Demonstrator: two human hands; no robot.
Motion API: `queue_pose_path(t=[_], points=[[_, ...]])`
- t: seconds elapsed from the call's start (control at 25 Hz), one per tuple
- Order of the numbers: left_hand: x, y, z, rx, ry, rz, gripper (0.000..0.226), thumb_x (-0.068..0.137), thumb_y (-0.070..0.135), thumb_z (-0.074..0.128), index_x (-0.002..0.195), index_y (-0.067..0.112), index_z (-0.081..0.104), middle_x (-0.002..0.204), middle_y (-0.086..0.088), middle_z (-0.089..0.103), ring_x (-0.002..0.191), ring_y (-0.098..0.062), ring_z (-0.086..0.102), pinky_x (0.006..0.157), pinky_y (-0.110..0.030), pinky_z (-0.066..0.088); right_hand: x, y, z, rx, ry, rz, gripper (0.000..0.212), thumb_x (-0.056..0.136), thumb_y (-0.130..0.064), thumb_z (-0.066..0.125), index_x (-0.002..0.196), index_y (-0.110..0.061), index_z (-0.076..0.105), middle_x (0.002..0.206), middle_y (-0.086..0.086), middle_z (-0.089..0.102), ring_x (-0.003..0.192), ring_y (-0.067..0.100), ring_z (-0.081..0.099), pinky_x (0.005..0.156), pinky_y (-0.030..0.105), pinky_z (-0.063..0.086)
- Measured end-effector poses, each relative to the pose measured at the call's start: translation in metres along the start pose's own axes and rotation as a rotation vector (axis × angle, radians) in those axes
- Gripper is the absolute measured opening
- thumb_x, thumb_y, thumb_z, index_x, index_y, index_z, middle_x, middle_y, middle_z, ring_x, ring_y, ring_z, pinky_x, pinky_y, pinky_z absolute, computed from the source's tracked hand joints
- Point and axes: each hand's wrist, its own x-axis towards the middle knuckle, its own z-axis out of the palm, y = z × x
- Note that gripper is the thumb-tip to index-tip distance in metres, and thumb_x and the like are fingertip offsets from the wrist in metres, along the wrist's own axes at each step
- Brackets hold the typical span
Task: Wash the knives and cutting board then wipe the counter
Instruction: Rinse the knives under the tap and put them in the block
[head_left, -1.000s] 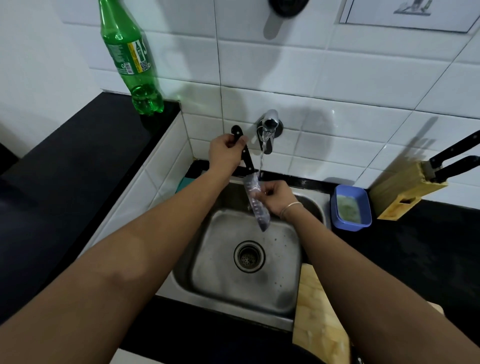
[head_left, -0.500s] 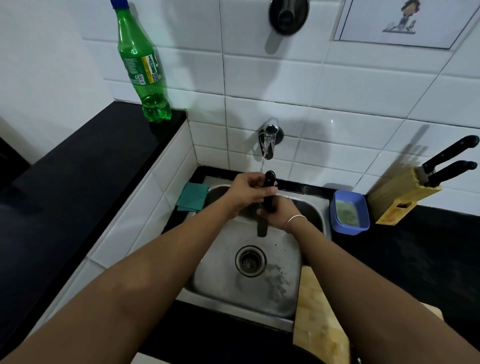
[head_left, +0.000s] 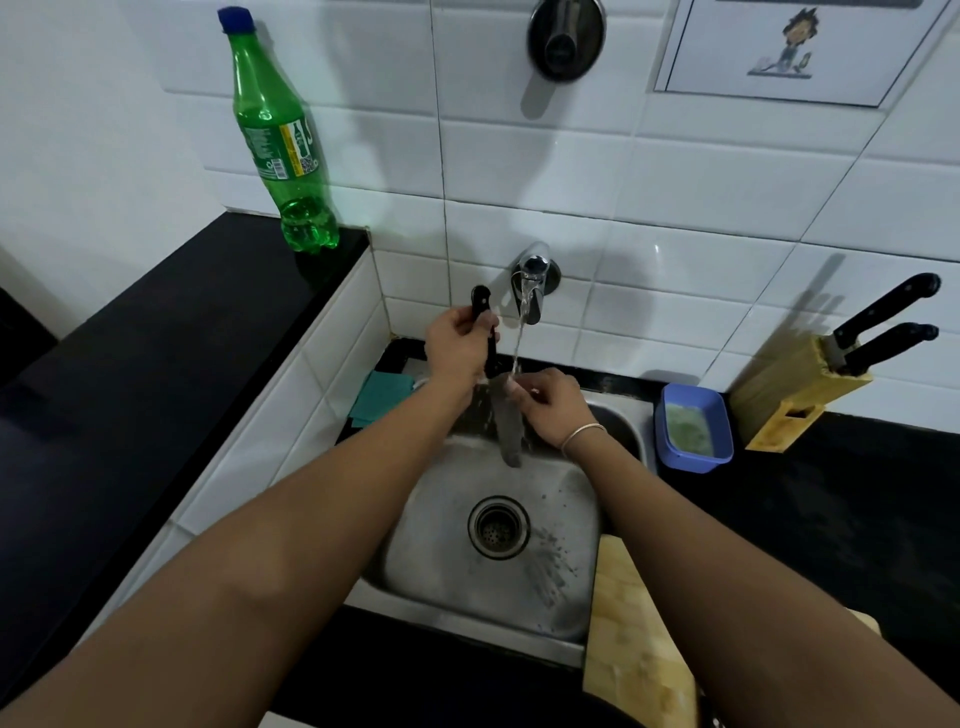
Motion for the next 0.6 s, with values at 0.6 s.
queue_pose_path(t=[0.6], points=[[-0.016,-0.005,-0.012,-0.121,-0.613,-0.12,0.016,0.092,-0.001,0.061,0.105,0.007,0.066,0.104,-0.016,0.07,0.089,-0.024,0.068,0.091,-0.037,0.054,-0.014,0.015,0.0,0.343,-0.13,0.223,0.027,0.083,-0.012,0.078,0.069,0.004,0.06,0.065,0.009,0.052,0.057,0.013,0.047,0.057,0.022,0.043]])
